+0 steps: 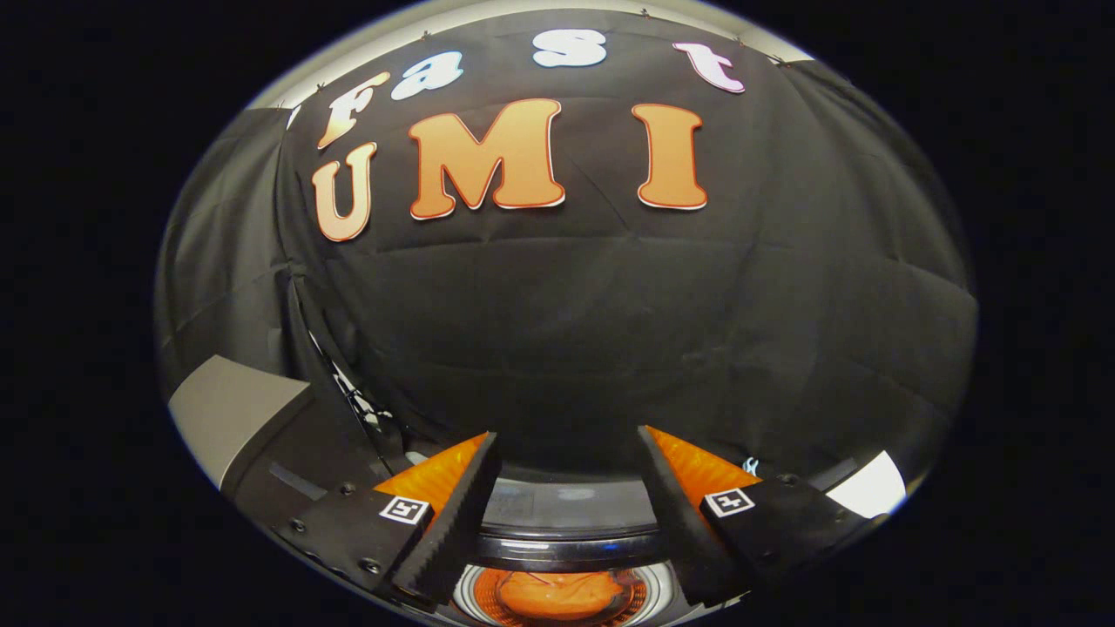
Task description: Put the clothes into the washing machine and then close the washing machine lid.
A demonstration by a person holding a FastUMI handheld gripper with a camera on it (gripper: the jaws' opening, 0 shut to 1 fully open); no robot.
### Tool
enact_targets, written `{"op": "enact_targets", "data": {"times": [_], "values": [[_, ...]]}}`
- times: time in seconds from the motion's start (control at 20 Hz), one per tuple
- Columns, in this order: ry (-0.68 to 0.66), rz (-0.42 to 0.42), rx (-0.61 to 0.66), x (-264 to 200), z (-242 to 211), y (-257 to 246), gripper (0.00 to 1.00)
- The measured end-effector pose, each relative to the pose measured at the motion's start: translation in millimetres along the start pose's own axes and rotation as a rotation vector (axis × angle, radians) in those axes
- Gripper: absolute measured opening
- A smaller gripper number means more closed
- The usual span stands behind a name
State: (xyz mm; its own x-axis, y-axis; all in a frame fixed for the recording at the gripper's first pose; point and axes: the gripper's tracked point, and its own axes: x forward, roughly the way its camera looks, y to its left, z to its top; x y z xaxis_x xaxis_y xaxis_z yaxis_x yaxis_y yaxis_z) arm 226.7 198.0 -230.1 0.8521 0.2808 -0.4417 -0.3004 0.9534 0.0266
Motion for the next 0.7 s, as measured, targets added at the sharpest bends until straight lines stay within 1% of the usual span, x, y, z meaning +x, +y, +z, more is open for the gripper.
{"op": "enact_targets", "data": {"times": [0.15,0.25,0.35,0.45,0.55,0.6,0.7], "values": [[0.020,-0.036,0.007,-25.0,-33.7,-1.9,0.99],[0.069,-0.054,0.022,-39.6,-73.8,-3.3,0.99],[0.115,-0.054,0.074,-55.3,-116.9,-0.5,0.99],[0.156,-0.073,0.108,-63.6,-149.9,-3.2,0.99],[0.163,-0.078,0.118,-73.2,-165.3,-1.9,0.99],[0.159,-0.076,0.114,-77.6,-165.6,-1.1,0.99],[0.129,-0.068,0.091,-80.4,-152.7,-0.3,0.99]]}}
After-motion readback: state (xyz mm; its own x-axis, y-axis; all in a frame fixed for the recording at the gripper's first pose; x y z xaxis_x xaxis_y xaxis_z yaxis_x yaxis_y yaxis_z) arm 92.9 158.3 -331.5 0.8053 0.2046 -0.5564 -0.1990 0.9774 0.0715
